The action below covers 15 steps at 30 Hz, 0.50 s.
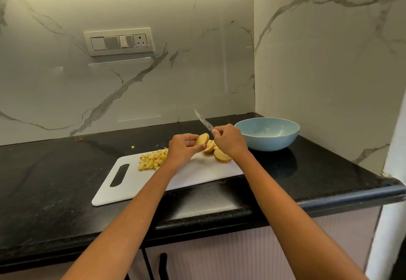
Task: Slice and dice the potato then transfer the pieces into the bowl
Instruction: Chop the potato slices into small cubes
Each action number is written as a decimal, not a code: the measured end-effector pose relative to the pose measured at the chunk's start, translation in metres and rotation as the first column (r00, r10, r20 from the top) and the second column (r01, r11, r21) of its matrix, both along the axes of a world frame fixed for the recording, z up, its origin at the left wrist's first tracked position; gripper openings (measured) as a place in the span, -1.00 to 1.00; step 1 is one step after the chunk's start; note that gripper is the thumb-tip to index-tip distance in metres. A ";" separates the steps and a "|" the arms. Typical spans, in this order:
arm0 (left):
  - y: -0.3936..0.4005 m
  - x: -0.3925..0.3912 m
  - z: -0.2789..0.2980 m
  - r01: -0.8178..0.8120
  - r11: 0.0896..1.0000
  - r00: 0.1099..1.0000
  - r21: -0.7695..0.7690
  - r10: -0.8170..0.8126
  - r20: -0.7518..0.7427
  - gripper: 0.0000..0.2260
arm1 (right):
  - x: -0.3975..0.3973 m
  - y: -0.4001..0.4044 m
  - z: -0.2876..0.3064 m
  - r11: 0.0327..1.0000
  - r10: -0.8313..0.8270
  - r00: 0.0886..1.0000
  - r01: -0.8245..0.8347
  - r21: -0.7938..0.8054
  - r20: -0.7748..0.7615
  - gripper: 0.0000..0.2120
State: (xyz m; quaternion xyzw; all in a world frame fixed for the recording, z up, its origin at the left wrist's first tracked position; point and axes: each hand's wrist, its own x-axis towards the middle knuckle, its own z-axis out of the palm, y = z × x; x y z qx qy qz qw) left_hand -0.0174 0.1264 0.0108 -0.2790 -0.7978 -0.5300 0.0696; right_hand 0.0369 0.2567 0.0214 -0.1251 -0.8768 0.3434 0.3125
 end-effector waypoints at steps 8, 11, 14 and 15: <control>0.007 -0.007 0.001 -0.095 0.995 0.995 -0.006 0.095 0.002 -0.58 | 0.003 0.003 0.001 0.995 0.032 0.987 -0.016 -0.102 0.155 -0.74; 0.011 -0.007 0.001 -0.126 0.992 0.992 -0.023 0.126 -0.013 -0.58 | 0.003 0.003 0.002 0.994 0.018 0.991 -0.004 -0.111 0.130 -0.74; 0.014 -0.007 0.002 -0.133 0.990 0.991 -0.038 0.132 -0.024 -0.58 | 0.005 0.003 0.003 0.996 0.007 0.987 0.007 -0.084 0.163 -0.74; 0.015 -0.007 0.002 -0.131 0.990 0.991 -0.044 0.130 -0.027 -0.58 | 0.006 0.003 0.002 0.997 -0.002 0.984 0.015 -0.069 0.178 -0.74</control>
